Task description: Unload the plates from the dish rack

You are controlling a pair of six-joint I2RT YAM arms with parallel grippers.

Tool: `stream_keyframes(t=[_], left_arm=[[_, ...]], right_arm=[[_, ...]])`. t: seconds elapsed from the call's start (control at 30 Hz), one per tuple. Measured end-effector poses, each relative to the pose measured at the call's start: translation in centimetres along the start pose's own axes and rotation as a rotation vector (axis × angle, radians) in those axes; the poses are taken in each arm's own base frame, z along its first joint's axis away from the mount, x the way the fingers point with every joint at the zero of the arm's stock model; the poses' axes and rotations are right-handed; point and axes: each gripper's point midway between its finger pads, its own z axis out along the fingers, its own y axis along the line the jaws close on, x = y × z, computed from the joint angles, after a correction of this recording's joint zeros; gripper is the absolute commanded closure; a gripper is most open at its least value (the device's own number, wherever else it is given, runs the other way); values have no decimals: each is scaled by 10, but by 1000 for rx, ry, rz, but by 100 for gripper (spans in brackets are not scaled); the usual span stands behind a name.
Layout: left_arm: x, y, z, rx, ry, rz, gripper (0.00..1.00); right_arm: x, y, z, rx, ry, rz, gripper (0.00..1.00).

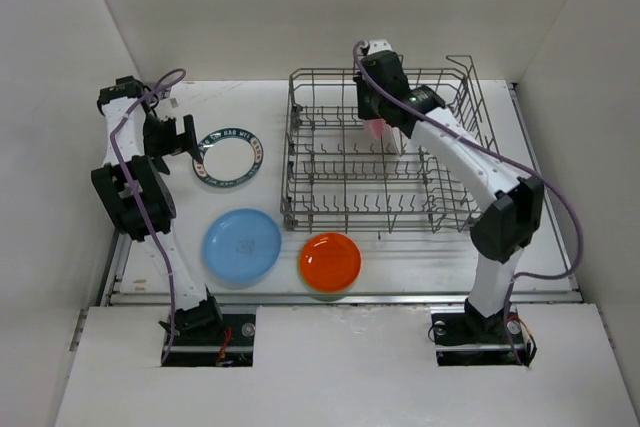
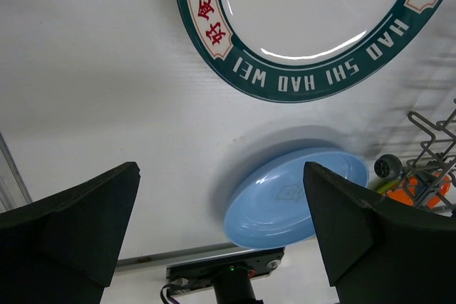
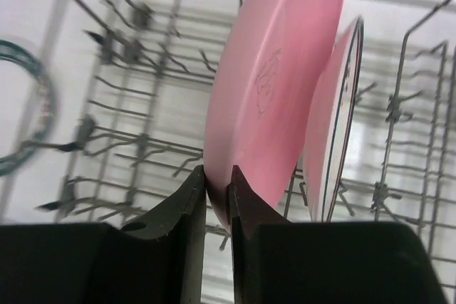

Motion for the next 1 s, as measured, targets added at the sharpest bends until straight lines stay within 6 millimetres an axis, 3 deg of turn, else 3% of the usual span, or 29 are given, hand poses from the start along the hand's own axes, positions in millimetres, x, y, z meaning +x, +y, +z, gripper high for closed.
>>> stream_keyframes(t=[0.1,0.27,0.33,0.4,0.5,0.57,0.77,0.9,1.0], left_arm=[[1,-2,-4,1,-7,4,1],[0,-4,-13,0,-28,11,1],[1,-6,-16,-1,-34,13,1],[1,-7,-20,-2,-42,15,1],[1,-9,-27,-6,-61,20,1],[1,-10,-33,-8,-76,20,1],[3,-1,-57,-34,-137,-18,1],[10,9,-70,-75,-162,-42,1],[15,11,-74,-94,-169,-48,1]], right_arm=[[-40,4,-47,-75,-120,-13,100],[-98,-8,-119,-116,-321,-26,100],[-106,-4,-129,-142,-351,-37,100],[-101,10,-134,-194,-345,-62,100],[-73,54,-137,-314,-288,-125,100],[-43,95,-144,-415,-229,-187,100],[49,215,-191,-713,-84,-394,100],[116,267,-206,-817,34,-553,100],[153,296,-198,-811,74,-671,100]])
